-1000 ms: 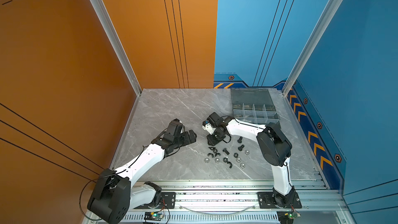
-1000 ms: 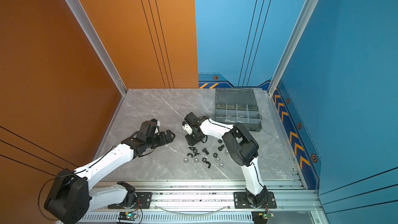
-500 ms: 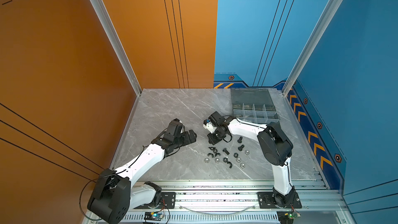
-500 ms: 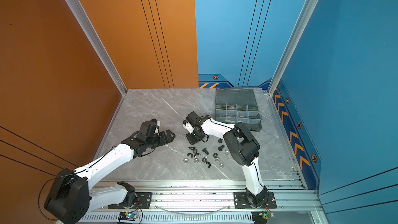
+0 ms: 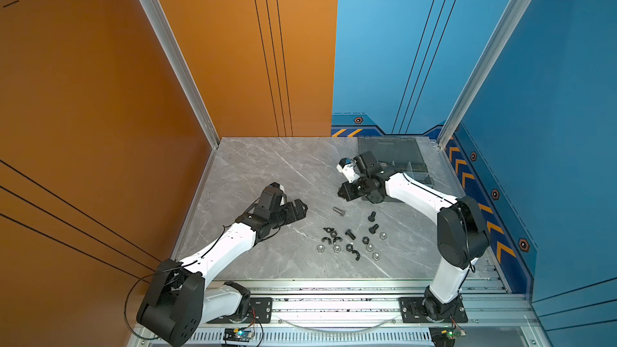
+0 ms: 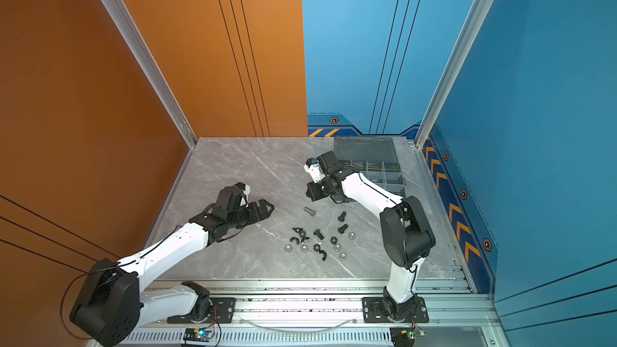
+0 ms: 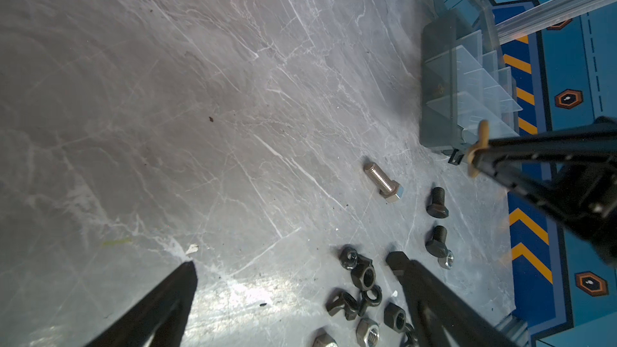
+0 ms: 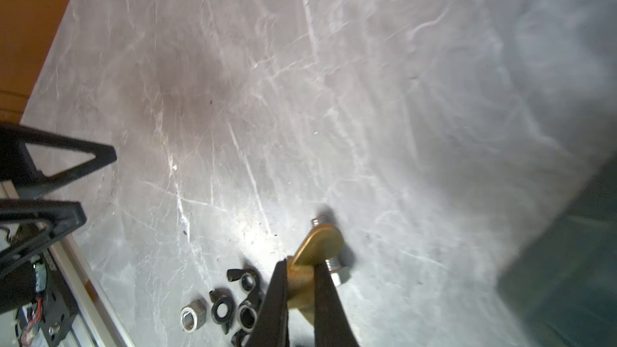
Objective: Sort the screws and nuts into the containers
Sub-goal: 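Carry the brass wing nut into the organizer compartment and open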
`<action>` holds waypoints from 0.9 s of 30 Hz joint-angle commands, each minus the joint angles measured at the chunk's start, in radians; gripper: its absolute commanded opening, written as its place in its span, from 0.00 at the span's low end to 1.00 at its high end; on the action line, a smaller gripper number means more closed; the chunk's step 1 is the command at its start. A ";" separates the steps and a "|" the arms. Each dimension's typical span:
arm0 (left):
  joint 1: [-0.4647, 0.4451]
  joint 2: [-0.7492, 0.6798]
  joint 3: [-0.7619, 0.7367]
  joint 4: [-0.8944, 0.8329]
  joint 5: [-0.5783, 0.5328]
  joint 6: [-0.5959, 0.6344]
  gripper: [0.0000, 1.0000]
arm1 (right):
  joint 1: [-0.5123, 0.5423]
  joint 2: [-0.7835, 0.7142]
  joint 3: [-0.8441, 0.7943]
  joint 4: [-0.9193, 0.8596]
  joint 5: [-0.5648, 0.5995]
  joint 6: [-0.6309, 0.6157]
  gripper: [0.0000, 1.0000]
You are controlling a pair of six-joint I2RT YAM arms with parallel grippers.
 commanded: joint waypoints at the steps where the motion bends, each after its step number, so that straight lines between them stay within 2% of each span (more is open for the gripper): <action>1: 0.012 0.014 -0.019 0.043 0.040 -0.022 0.98 | -0.085 0.003 0.055 -0.009 0.030 0.028 0.00; 6: 0.012 0.011 -0.020 0.053 0.050 -0.028 0.98 | -0.154 0.057 0.166 -0.087 0.160 0.011 0.00; 13: 0.014 0.035 -0.028 0.129 0.100 -0.054 0.98 | -0.172 0.141 0.274 -0.144 0.282 -0.026 0.00; 27: 0.013 0.090 -0.032 0.265 0.188 -0.095 0.98 | -0.214 0.237 0.309 -0.172 0.354 -0.075 0.00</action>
